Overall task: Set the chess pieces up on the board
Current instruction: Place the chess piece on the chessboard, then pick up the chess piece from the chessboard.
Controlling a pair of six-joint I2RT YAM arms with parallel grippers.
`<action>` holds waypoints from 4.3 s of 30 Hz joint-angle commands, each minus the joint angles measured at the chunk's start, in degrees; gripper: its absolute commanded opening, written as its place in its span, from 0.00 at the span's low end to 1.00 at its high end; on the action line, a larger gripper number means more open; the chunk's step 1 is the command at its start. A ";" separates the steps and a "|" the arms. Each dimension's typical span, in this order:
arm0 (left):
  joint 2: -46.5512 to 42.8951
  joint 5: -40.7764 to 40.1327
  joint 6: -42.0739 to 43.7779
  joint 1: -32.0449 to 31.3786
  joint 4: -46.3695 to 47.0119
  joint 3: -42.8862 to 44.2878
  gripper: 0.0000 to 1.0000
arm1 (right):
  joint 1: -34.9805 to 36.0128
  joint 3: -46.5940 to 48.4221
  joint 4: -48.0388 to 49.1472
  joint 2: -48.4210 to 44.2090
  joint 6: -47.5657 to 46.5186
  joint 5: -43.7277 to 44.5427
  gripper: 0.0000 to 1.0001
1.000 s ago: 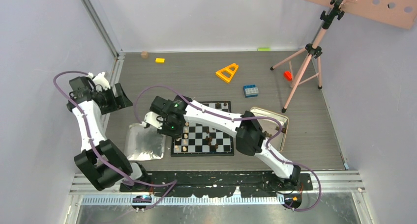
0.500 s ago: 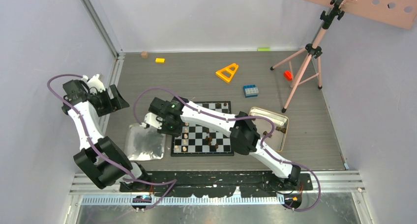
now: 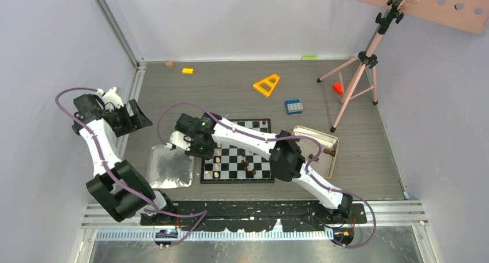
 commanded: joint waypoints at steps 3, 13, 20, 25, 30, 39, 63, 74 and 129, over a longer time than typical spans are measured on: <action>-0.15 1.96 1.00 0.47 -0.50 0.72 0.79 | -0.28 2.25 0.96 0.52 -0.38 -0.45 0.04; -0.33 2.12 1.32 0.61 -0.37 0.05 0.79 | -0.28 3.08 1.00 1.43 -0.32 -0.89 0.05; -0.32 2.28 1.42 0.74 -0.26 -0.44 0.79 | -0.43 3.33 1.07 1.77 0.08 -1.12 0.14; -0.18 2.45 1.50 0.84 -0.37 -0.47 0.79 | -0.37 3.76 1.02 1.37 0.56 -1.13 0.27; 0.10 2.83 1.50 0.83 -0.62 -0.08 0.79 | -0.43 3.91 0.96 -0.15 1.31 -1.12 0.43; -0.57 7.11 1.81 0.73 -0.88 1.80 0.80 | -2.95 3.77 1.04 -8.61 5.58 -4.10 0.55; -8.51 3.16 6.70 -31.48 2.22 0.64 0.82 | -46.14 -62.74 13.18 -59.64 3.36 -17.21 0.57; 0.82 -0.48 7.88 -37.30 0.61 12.27 0.83 | -63.19 -75.28 10.52 -62.15 -6.60 -13.96 0.59; 11.88 -13.37 10.24 -56.15 2.39 12.55 0.80 | -30.38 -44.17 25.46 -33.12 4.76 -16.38 0.56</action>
